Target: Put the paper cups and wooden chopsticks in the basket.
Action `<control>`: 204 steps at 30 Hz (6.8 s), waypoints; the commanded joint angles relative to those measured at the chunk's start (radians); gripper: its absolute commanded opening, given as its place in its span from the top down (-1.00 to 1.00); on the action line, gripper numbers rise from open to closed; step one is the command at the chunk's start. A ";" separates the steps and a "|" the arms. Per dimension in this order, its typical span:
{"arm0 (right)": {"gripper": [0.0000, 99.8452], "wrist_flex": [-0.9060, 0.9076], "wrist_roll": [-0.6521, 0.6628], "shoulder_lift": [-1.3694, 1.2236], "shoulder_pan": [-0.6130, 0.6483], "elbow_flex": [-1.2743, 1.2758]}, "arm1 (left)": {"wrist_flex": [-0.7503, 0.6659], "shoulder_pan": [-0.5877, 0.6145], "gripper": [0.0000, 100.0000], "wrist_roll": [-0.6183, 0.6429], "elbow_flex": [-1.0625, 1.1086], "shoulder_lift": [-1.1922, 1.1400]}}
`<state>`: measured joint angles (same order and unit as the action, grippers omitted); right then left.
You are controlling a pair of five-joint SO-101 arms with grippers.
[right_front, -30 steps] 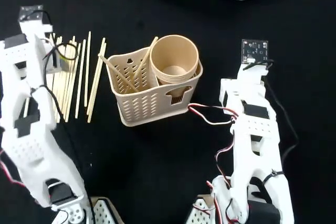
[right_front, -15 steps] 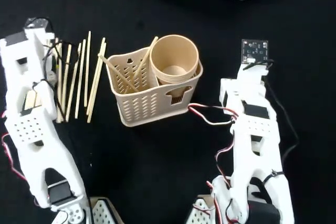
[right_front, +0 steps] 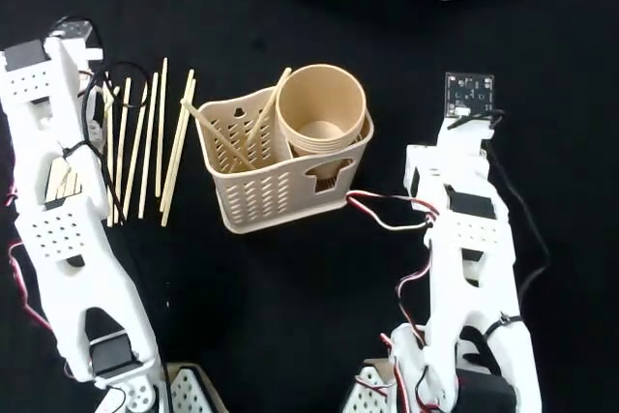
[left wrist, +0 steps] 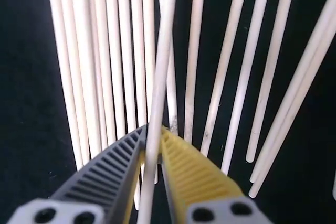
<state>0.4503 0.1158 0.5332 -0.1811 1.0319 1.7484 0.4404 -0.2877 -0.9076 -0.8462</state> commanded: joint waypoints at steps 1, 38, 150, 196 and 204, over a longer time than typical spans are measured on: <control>0.98 -0.018 -0.003 -0.004 0.017 -0.005 | 0.012 0.008 0.94 -0.009 -0.039 0.029; 0.98 -0.018 -0.003 -0.004 0.017 -0.005 | -0.916 -0.071 0.94 0.121 1.520 1.642; 0.98 -0.018 0.020 -0.004 0.017 -0.005 | -0.028 -0.285 0.94 -0.051 0.340 0.026; 0.98 -0.018 0.020 -0.004 0.017 -0.005 | -0.114 -0.117 0.94 0.146 0.506 0.835; 0.98 -0.018 0.020 -0.004 0.017 -0.005 | -0.505 -0.125 0.94 0.147 1.026 1.355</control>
<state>0.4503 0.1250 0.5332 -0.1780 1.0319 1.4446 0.3084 -0.1542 -0.1051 0.2232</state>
